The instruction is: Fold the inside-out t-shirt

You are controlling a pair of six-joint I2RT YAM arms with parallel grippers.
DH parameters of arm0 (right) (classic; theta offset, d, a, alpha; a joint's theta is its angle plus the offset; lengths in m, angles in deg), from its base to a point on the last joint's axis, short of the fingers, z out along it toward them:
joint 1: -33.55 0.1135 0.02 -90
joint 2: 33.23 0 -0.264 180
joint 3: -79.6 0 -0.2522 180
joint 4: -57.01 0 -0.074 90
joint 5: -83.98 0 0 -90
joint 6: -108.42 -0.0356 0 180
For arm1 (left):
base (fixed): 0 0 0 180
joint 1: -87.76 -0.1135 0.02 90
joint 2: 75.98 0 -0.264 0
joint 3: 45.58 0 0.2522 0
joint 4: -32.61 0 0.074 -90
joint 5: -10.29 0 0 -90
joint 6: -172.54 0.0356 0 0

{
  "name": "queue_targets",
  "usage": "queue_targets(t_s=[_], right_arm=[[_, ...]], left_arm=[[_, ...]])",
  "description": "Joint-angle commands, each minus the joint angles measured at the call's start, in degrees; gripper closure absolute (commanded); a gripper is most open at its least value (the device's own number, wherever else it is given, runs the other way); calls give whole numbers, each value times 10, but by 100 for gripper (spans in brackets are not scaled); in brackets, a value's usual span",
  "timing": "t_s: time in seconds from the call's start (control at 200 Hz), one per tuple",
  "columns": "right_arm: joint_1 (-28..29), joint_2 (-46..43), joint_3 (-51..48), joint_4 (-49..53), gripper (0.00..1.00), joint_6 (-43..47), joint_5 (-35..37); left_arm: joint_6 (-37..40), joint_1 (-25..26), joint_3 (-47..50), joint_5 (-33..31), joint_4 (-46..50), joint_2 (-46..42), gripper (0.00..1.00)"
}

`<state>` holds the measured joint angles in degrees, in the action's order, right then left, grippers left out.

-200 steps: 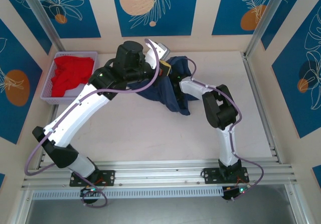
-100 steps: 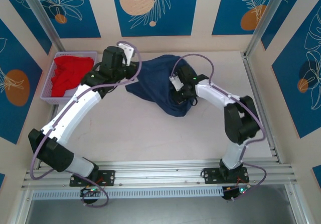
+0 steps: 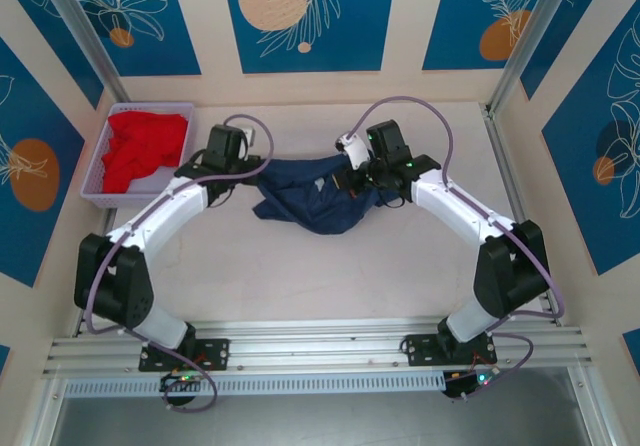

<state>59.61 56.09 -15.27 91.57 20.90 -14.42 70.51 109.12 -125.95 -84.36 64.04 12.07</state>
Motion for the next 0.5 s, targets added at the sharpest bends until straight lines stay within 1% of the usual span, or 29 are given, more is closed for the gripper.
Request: queue_targets(t_s=[0.0, 0.035, 0.095, 0.17, 0.275, 0.325, 0.365, 0.435, 0.495], right_arm=[[-17, -42, 12, -94, 100, -34, -117], [-22, -52, 9, -108, 100, -37, -139], [-36, -78, -8, -121, 100, -37, -169], [-59, -113, -43, -127, 100, -38, -198], [-81, -149, -105, -137, 100, -32, -196], [-83, -155, -119, -126, 100, -20, -185], [-83, -155, -125, -113, 100, -8, -179], [-83, -155, -129, -103, 100, 4, -177], [-83, -155, -132, -105, 100, 7, -177]], left_arm=[[-52, 10, 43, 64, -60, 21, 100], [-59, 10, 55, 60, -63, 31, 100], [-69, 8, 74, 30, -63, 44, 100], [-86, -7, 105, 6, -76, 54, 100], [-107, -19, 141, 4, -100, 55, 100], [-109, -18, 153, 36, -116, 44, 100], [-108, -17, 163, 70, -132, 30, 90], [-106, -16, 180, 129, -156, -3, 68], [-102, -16, 191, 163, -177, -36, 57]])
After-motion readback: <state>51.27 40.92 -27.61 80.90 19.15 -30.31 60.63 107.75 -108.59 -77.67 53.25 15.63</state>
